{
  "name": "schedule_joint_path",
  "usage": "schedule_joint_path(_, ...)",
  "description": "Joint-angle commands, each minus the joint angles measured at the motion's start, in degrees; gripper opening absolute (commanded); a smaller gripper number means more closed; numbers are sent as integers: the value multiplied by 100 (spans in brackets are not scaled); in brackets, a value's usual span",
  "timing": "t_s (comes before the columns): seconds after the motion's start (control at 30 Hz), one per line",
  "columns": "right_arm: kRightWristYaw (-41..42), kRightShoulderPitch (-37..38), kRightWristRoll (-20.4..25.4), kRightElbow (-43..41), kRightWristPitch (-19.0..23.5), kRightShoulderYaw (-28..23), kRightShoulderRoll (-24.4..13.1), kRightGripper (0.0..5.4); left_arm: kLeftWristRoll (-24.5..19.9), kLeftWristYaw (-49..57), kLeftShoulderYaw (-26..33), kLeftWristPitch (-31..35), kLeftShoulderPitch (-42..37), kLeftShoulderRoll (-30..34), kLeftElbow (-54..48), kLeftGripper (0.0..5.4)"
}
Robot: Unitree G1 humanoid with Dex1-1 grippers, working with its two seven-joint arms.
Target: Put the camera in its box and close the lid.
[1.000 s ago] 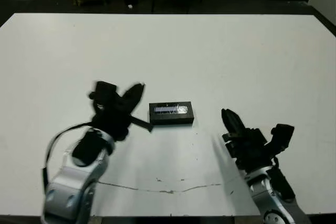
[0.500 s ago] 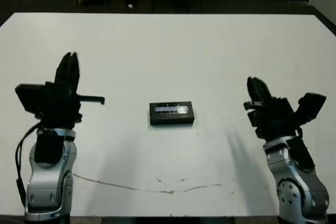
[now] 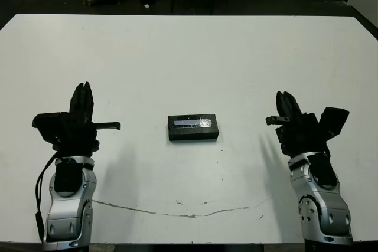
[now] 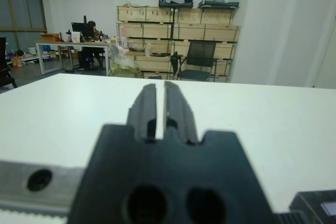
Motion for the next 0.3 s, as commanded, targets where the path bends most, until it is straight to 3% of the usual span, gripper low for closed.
schedule_joint_path(0.03,15,2,-58,71,83,22,-43,0,17,-17,-92,176,100,18,97,2)
schedule_joint_path(0.3,23,40,-227,57,95,141,-84,0,69,-95,-262,800,164,159,-237,2)
